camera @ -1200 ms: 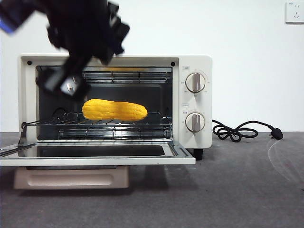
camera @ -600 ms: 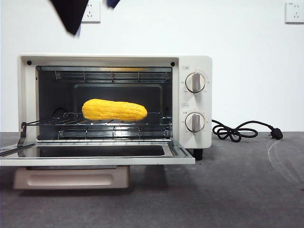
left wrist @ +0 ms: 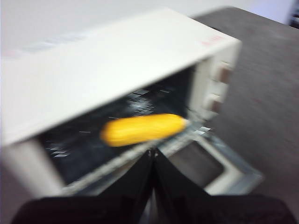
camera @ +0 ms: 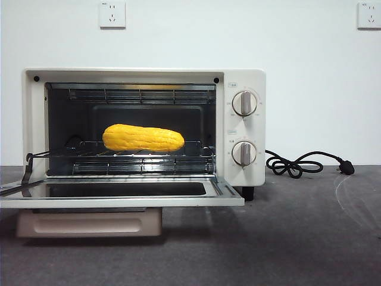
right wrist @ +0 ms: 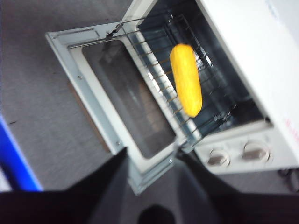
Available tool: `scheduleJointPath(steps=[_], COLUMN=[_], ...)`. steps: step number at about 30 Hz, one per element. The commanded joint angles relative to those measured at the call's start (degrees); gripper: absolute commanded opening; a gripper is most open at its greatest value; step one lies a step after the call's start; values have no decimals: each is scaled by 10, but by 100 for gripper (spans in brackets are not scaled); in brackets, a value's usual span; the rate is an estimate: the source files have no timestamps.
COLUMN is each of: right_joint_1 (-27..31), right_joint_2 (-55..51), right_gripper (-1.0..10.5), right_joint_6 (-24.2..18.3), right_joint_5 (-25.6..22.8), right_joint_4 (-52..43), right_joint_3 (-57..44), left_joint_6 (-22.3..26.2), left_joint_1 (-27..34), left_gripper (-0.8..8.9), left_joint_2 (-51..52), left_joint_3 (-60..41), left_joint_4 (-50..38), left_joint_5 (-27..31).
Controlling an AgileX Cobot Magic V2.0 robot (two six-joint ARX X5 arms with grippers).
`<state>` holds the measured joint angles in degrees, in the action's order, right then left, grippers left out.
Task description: Take the corn from the table,put the corn in the oven
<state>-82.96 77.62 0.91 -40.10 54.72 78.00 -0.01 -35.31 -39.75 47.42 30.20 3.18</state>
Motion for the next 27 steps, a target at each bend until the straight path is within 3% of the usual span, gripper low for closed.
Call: scheduleJointPath(steps=[1, 6, 12, 19, 27], right_joint_1=[5, 31, 97, 190, 349], right_joint_2=[-20, -59, -104, -125, -113], right_gripper=[-12, -12, -12, -12, -12], right_joint_6=[60, 77, 57, -6, -57], right_joint_5=[11, 30, 169, 320, 466], right_joint_4=[34, 82, 73, 21, -14], right_joint_3=[2, 2, 2, 2, 1], left_joint_6=[2, 0, -2, 7, 38], left_joint_1=[32, 114, 242, 373, 510], left_gripper=[-8, -8, -8, -9, -9], left_joint_2=[-47, -96, -104, -92, -73], left_joint_3=[-1, -1, -1, -1, -1], left_joint_4=[-22, -10, 50, 121, 182], left_joint_5=[-110, -233, -315, -398, -434])
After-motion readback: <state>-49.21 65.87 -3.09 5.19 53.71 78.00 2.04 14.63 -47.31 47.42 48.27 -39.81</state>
